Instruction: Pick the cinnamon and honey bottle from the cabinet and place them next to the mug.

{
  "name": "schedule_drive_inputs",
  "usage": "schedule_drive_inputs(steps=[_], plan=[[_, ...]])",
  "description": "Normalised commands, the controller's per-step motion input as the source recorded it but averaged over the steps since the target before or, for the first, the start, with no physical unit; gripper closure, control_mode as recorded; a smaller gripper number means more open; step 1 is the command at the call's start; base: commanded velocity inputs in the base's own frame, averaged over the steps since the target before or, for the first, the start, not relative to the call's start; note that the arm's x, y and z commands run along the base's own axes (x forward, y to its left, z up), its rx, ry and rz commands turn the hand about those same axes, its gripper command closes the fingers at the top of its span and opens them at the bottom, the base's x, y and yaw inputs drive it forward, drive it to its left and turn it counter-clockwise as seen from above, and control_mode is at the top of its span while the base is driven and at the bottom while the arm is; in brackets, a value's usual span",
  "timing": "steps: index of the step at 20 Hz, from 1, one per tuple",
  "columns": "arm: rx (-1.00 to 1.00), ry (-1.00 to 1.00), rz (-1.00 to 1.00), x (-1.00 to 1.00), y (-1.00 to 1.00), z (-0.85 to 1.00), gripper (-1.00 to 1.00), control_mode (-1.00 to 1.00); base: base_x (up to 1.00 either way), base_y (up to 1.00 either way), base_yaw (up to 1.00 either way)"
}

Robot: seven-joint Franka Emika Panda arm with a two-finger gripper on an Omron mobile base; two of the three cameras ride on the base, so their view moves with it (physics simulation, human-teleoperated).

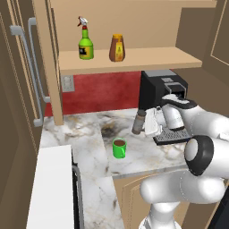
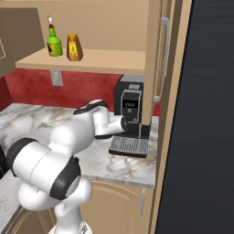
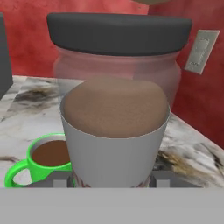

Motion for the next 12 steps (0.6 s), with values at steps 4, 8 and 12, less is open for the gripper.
schedule_drive_inputs(steps=[4,8,12], plan=[[0.0,0.2,0.03,0.0,0.0,-0.18,1.0,-1.0,0.0,0.0,0.0],[0.0,0.23,0.03,0.0,0.03,-0.24,1.0,-1.0,0.0,0.0,0.0],[0.0,0.15,0.02,0.0,0.0,-0.32,1.0,-1.0,0.0,0.0,0.0]])
